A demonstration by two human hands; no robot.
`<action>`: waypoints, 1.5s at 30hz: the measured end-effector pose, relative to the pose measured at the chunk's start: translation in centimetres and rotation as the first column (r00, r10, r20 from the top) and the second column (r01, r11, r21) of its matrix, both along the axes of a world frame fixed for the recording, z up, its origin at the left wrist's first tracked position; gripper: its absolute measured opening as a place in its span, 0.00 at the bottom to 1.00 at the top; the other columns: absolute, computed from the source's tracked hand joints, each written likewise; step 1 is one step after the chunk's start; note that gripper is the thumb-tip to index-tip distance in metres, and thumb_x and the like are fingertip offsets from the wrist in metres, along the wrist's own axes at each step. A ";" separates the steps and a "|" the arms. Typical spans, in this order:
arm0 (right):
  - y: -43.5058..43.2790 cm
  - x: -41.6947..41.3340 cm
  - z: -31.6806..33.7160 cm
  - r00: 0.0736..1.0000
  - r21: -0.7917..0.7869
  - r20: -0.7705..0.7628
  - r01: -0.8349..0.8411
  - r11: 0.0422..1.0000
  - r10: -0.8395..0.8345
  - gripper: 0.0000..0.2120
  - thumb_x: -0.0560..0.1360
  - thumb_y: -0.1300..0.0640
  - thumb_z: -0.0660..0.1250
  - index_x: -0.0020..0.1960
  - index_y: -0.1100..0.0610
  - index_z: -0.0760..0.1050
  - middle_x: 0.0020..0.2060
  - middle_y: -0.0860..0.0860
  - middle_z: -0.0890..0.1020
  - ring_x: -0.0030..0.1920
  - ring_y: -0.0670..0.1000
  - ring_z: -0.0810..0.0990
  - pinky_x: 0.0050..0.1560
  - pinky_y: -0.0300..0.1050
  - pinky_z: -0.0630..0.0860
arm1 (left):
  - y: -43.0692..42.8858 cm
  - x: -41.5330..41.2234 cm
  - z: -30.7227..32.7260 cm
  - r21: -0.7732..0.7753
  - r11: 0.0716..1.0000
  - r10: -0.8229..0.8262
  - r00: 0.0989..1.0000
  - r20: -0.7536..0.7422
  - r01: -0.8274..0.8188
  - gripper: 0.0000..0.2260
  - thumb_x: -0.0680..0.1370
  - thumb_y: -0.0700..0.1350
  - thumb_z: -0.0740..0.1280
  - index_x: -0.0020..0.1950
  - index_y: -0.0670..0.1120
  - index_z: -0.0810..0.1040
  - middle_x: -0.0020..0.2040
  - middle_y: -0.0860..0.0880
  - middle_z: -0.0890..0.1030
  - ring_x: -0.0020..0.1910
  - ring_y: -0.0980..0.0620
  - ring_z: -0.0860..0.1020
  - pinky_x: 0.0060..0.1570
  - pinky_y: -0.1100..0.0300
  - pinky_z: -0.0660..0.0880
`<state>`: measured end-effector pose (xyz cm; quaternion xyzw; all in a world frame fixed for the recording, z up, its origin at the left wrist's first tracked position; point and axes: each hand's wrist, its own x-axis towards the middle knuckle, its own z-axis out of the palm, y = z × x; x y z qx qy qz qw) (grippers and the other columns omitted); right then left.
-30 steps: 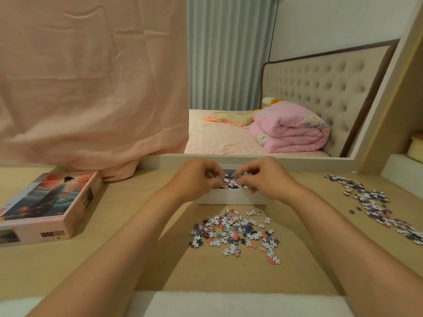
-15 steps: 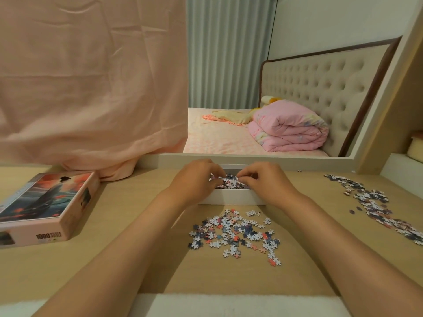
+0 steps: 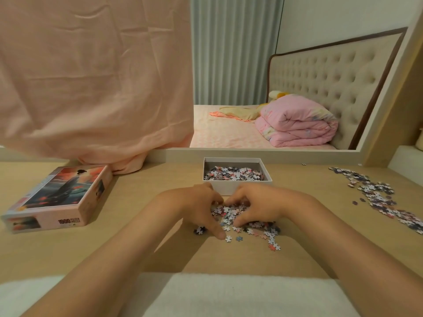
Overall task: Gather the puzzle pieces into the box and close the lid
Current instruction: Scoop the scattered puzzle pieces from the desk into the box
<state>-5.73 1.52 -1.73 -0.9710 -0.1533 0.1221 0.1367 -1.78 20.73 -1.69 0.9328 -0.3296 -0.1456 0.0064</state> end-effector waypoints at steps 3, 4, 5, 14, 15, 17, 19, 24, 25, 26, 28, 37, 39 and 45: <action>-0.2 -0.2 0.2 1.000 0.071 0.002 0.030 0.997 -0.030 0.22 0.71 0.46 0.76 0.64 0.42 0.78 0.47 0.37 0.78 0.46 0.40 0.78 0.46 0.36 0.71 | -0.2 -0.1 -0.3 -0.121 0.992 -0.016 1.000 0.026 0.019 0.29 0.71 0.61 0.73 0.69 0.54 0.73 0.57 0.54 0.73 0.54 0.53 0.75 0.57 0.55 0.74; -0.4 -0.3 0.5 0.999 0.099 0.004 0.044 0.994 -0.045 0.21 0.71 0.46 0.77 0.63 0.41 0.79 0.47 0.37 0.79 0.44 0.38 0.78 0.46 0.37 0.72 | -0.3 -0.2 -0.3 -0.152 0.988 -0.022 0.999 0.032 0.027 0.27 0.72 0.59 0.73 0.69 0.54 0.74 0.55 0.55 0.73 0.52 0.53 0.75 0.56 0.56 0.74; -0.6 -0.4 0.9 0.998 0.120 0.009 0.058 0.991 -0.059 0.22 0.70 0.46 0.78 0.62 0.41 0.79 0.48 0.38 0.80 0.44 0.38 0.78 0.47 0.38 0.73 | -0.3 -0.1 -0.2 -0.176 0.984 -0.024 0.999 0.025 0.028 0.27 0.72 0.59 0.74 0.69 0.54 0.74 0.54 0.55 0.73 0.52 0.54 0.75 0.55 0.57 0.74; -2.1 -1.5 1.8 0.947 -0.300 -0.166 0.217 0.929 -0.275 0.50 0.58 0.42 0.83 0.75 0.39 0.62 0.68 0.47 0.74 0.60 0.55 0.78 0.59 0.55 0.78 | -1.2 -0.4 -0.2 -0.007 1.000 0.007 1.000 -0.029 -0.008 0.44 0.65 0.72 0.71 0.77 0.58 0.62 0.67 0.52 0.64 0.67 0.48 0.66 0.66 0.48 0.68; -1.9 -1.4 1.6 0.956 -0.277 -0.137 0.215 0.936 -0.260 0.48 0.60 0.42 0.83 0.74 0.39 0.64 0.67 0.48 0.76 0.59 0.54 0.78 0.60 0.55 0.77 | -1.5 -0.5 -0.5 -0.031 0.999 -0.013 1.000 -0.016 0.013 0.42 0.67 0.70 0.70 0.76 0.57 0.63 0.66 0.52 0.65 0.67 0.48 0.66 0.66 0.48 0.68; -1.4 -1.3 1.6 0.969 -0.218 -0.111 0.193 0.957 -0.221 0.41 0.63 0.43 0.81 0.72 0.40 0.68 0.63 0.48 0.78 0.56 0.52 0.78 0.60 0.53 0.77 | -1.8 -0.6 -0.9 -0.111 0.993 -0.049 0.999 0.002 0.049 0.36 0.70 0.66 0.71 0.75 0.56 0.67 0.63 0.51 0.67 0.64 0.49 0.70 0.64 0.50 0.70; -1.0 -1.4 1.6 0.975 -0.148 -0.115 0.172 0.974 -0.190 0.35 0.66 0.45 0.80 0.70 0.42 0.71 0.62 0.48 0.78 0.49 0.48 0.79 0.59 0.50 0.77 | -1.7 -0.4 -1.2 -0.187 0.980 -0.062 0.998 0.011 0.063 0.32 0.72 0.63 0.71 0.73 0.55 0.70 0.59 0.52 0.69 0.60 0.50 0.73 0.61 0.53 0.72; -1.3 -1.4 1.7 0.982 -0.080 -0.042 0.183 0.980 -0.186 0.37 0.67 0.43 0.79 0.73 0.45 0.69 0.65 0.49 0.76 0.58 0.49 0.77 0.60 0.47 0.75 | -0.8 0.0 -0.7 -0.187 0.982 -0.019 1.000 -0.006 0.018 0.39 0.68 0.66 0.73 0.75 0.54 0.66 0.60 0.54 0.69 0.60 0.53 0.73 0.62 0.53 0.73; -1.4 -1.4 1.6 0.979 -0.079 -0.047 0.192 0.978 -0.197 0.42 0.66 0.41 0.79 0.75 0.46 0.66 0.67 0.49 0.75 0.61 0.50 0.76 0.62 0.47 0.74 | -0.7 0.1 -0.5 -0.141 0.990 0.003 1.000 -0.017 -0.005 0.41 0.67 0.68 0.73 0.75 0.55 0.64 0.62 0.54 0.68 0.61 0.52 0.72 0.63 0.52 0.72; -1.4 -1.4 1.6 0.978 -0.083 -0.057 0.197 0.977 -0.202 0.46 0.64 0.39 0.79 0.76 0.47 0.64 0.69 0.49 0.74 0.63 0.51 0.76 0.64 0.48 0.74 | -0.7 0.0 -0.3 -0.090 0.996 0.019 1.000 -0.025 -0.021 0.43 0.65 0.70 0.72 0.76 0.56 0.63 0.64 0.54 0.66 0.64 0.51 0.70 0.65 0.50 0.71; -1.0 -1.5 1.3 0.978 -0.105 -0.071 0.186 0.977 -0.194 0.47 0.62 0.37 0.79 0.75 0.51 0.65 0.69 0.49 0.74 0.61 0.51 0.76 0.61 0.47 0.73 | -0.9 -0.1 -0.5 -0.036 0.999 0.011 1.000 -0.005 -0.011 0.43 0.65 0.71 0.71 0.75 0.56 0.64 0.66 0.53 0.65 0.66 0.50 0.68 0.66 0.49 0.69; 0.5 -1.4 0.2 0.974 0.095 0.009 0.223 0.970 -0.225 0.18 0.74 0.53 0.75 0.63 0.50 0.80 0.49 0.48 0.84 0.41 0.48 0.82 0.44 0.41 0.78 | -1.6 -0.4 -0.9 -0.289 0.957 -0.002 0.996 0.090 0.028 0.19 0.72 0.55 0.75 0.60 0.51 0.81 0.50 0.55 0.80 0.47 0.55 0.76 0.47 0.62 0.73; 0.5 -1.3 -0.1 0.967 0.151 0.024 0.249 0.957 -0.255 0.14 0.74 0.55 0.74 0.59 0.53 0.82 0.41 0.47 0.84 0.34 0.46 0.81 0.37 0.39 0.77 | -1.5 -0.2 -1.1 -0.334 0.943 0.024 0.997 0.080 0.004 0.15 0.72 0.52 0.75 0.57 0.51 0.82 0.48 0.55 0.81 0.46 0.55 0.78 0.46 0.62 0.74; 0.2 -0.8 -0.6 0.940 0.392 -0.035 0.324 0.861 -0.338 0.06 0.72 0.61 0.76 0.47 0.55 0.82 0.38 0.51 0.85 0.31 0.50 0.83 0.34 0.44 0.82 | -1.0 0.5 -1.3 -0.475 0.879 0.060 0.998 0.035 -0.036 0.11 0.71 0.50 0.77 0.52 0.50 0.83 0.45 0.54 0.82 0.43 0.55 0.79 0.44 0.62 0.76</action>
